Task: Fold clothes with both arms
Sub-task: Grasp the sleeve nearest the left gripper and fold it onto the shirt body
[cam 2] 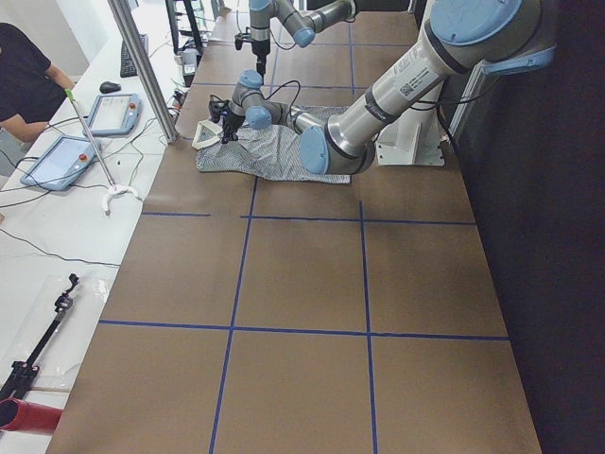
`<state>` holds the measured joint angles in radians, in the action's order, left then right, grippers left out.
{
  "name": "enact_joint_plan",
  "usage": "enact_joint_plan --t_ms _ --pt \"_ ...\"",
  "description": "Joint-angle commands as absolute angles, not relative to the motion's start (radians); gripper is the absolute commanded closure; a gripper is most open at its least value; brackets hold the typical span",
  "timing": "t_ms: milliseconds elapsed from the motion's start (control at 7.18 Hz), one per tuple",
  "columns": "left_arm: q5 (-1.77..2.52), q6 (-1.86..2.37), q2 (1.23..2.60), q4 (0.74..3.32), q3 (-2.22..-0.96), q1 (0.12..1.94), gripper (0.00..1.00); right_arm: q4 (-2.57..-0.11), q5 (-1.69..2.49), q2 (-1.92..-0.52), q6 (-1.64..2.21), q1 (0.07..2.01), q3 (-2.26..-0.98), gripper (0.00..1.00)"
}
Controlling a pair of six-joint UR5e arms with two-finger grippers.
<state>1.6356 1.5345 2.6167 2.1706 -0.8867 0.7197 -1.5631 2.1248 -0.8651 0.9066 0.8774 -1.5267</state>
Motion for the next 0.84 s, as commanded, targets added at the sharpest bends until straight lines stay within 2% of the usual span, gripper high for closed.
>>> enact_joint_plan --t_ms 0,279,697 --pt "1.637 1.513 2.615 2.191 -0.897 0.719 0.0 -1.563 2.125 -0.867 0.907 0.874 -1.526 0.0" --pt "1.661 1.417 2.585 2.177 -0.983 0.724 0.0 -1.563 2.126 -0.885 0.934 0.867 -1.54 0.0" --pt "1.789 1.22 2.3 1.991 -1.426 0.73 0.0 -1.562 1.911 -1.024 1.203 0.679 -1.756 0.0"
